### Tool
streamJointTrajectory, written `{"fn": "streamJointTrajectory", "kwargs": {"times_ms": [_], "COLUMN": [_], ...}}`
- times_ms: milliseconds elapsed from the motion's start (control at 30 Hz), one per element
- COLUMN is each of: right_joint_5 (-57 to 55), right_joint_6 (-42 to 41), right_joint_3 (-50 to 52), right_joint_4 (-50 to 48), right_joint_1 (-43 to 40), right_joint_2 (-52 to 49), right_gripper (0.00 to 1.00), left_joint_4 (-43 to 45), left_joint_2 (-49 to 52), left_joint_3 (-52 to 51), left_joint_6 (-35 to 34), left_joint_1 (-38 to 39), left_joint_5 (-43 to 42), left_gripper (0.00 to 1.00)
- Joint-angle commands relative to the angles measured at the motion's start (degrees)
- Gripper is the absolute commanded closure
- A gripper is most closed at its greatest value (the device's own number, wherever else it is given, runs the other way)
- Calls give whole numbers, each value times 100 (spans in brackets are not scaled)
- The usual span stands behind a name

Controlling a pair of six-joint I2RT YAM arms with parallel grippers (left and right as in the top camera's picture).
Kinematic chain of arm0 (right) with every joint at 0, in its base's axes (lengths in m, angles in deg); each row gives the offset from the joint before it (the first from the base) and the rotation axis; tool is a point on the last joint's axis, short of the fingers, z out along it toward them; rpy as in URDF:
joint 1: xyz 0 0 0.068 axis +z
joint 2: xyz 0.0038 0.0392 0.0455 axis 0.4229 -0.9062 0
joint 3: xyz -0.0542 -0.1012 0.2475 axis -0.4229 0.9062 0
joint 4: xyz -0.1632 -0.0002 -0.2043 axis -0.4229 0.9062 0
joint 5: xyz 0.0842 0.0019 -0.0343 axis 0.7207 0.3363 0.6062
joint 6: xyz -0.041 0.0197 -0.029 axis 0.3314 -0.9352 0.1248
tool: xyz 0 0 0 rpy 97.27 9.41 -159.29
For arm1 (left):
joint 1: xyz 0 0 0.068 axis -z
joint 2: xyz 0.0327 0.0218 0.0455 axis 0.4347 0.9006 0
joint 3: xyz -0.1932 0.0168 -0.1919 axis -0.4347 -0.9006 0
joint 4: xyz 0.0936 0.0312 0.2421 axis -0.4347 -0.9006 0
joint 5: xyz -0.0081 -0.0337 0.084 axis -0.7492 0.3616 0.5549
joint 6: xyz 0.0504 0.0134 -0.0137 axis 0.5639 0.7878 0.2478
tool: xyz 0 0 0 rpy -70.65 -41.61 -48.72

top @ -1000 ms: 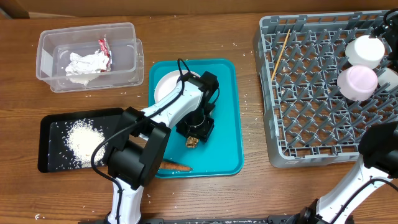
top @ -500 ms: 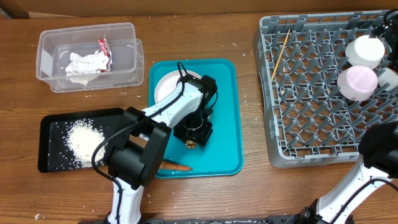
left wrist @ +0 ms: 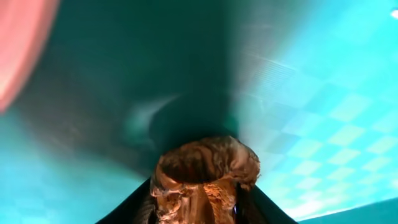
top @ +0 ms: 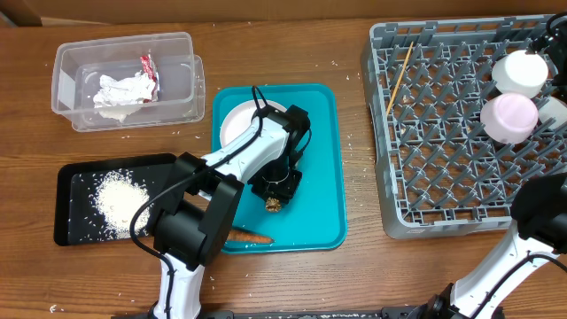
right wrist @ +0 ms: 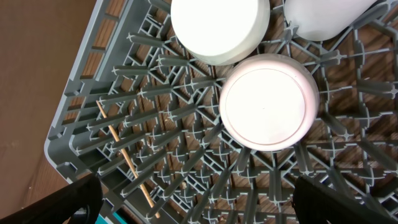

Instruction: Sort waste into correct bins and load items into the dishwasher

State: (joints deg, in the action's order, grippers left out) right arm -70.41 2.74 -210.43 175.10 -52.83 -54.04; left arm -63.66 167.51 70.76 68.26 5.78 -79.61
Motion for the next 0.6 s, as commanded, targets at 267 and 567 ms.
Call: {"fn": "streamJointTrajectory", "kwargs": {"times_ms": [267, 567], "right_joint_5": [46, 46], "right_joint_6": [-2, -2], "right_joint_3": [-63, -63], "right_joint_4": [-22, -22], "right_joint_1": [-17, -17], "right_joint_2": [87, 87], "right_gripper": [0, 0], "left_joint_4": [-560, -1764], "left_joint_2": [125, 111], "left_joint_3": [667, 2004], "left_joint_6": [-385, -927], "left_joint_1": [28, -570], "left_joint_5": [269, 1016], "left_gripper": [63, 63]}}
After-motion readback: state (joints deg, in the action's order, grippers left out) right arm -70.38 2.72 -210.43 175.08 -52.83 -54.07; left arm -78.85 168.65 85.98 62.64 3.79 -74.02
